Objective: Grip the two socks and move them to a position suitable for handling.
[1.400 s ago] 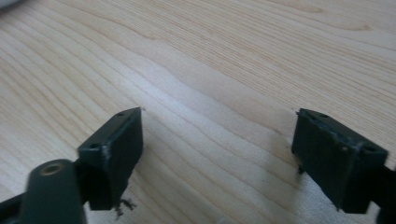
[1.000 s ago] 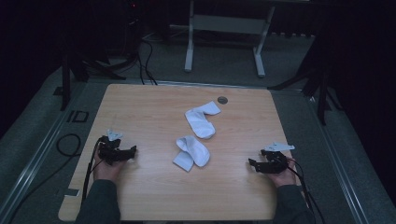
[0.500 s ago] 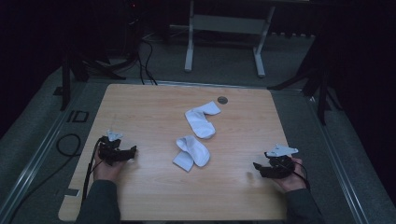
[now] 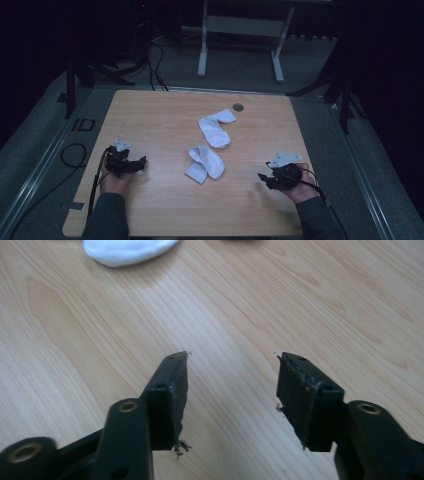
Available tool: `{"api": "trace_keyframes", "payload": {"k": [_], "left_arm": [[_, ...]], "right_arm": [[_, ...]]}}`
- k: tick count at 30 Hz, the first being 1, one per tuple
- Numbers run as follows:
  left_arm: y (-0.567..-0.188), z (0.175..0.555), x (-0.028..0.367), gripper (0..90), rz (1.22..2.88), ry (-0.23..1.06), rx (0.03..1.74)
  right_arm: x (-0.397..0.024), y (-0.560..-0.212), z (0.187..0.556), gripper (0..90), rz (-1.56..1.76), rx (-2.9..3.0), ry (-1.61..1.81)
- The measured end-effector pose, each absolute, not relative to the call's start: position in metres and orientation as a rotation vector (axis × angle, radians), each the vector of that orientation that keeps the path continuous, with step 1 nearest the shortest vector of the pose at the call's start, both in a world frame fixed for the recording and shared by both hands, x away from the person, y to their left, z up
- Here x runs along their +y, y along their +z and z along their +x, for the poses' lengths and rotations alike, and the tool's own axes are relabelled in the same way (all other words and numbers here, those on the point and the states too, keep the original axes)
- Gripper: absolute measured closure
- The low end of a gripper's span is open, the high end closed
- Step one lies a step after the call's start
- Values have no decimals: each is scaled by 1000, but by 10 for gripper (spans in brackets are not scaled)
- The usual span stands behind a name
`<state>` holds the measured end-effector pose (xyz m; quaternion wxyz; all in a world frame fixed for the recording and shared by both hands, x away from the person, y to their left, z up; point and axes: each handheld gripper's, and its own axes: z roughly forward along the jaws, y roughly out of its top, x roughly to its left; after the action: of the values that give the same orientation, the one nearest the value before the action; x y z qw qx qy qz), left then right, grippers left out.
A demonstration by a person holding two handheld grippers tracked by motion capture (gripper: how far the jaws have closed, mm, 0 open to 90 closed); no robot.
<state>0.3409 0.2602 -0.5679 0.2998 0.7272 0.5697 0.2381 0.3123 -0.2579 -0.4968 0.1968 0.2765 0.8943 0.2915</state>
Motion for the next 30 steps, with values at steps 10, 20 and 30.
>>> {"api": "trace_keyframes", "payload": {"k": [10,20,30], "left_arm": [[-568,341,260,150,1931,631,1514],[-568,341,260,150,1926,631,1516],[-568,341,260,150,1926,631,1516]], "right_arm": [[-230,-495,319,536,708,2552,875],[-190,-495,330,707,623,2595,926],[-151,-510,344,899,585,2653,978]]}}
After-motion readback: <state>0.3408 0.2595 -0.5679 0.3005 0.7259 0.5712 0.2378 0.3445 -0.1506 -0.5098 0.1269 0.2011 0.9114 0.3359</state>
